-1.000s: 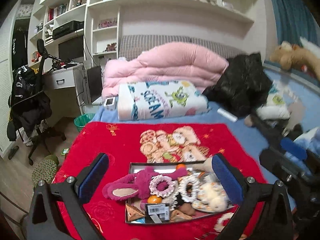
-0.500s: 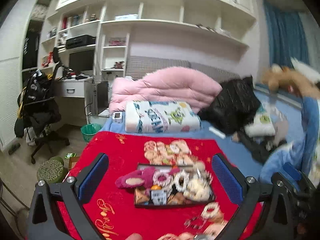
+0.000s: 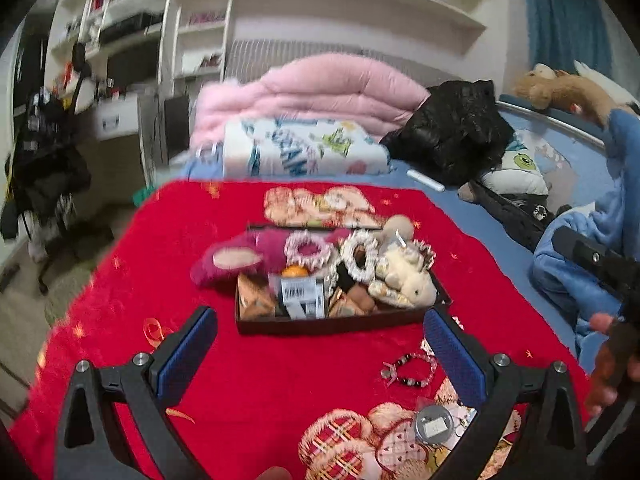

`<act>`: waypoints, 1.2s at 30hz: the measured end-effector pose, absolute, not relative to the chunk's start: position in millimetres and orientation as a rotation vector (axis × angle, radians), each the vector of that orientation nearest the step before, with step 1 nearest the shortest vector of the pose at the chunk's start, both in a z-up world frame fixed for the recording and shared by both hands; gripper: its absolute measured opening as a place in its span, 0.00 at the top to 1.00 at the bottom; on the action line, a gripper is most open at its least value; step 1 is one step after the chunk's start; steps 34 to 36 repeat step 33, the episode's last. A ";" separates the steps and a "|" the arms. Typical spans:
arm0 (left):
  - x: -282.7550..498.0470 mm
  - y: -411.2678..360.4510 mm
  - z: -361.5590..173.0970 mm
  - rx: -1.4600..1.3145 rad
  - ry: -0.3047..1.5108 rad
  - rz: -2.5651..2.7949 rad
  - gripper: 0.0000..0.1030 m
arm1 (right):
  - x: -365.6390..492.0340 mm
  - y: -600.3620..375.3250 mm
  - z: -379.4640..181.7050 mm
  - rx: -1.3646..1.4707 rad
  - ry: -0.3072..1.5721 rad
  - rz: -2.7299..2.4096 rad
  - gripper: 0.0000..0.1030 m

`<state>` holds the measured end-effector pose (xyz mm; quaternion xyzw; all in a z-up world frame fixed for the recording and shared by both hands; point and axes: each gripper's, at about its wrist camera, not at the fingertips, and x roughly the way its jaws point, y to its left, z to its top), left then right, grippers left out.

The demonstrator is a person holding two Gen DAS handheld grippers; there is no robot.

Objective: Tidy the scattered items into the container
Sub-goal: 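Lift both tools up away from the tray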

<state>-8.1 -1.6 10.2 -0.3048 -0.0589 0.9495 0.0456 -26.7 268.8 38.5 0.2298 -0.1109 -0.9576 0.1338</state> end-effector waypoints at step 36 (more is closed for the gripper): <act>-16.9 0.9 -2.5 -0.991 -0.093 2.909 0.00 | -45.2 272.3 9.0 0.794 -0.368 -2.717 0.00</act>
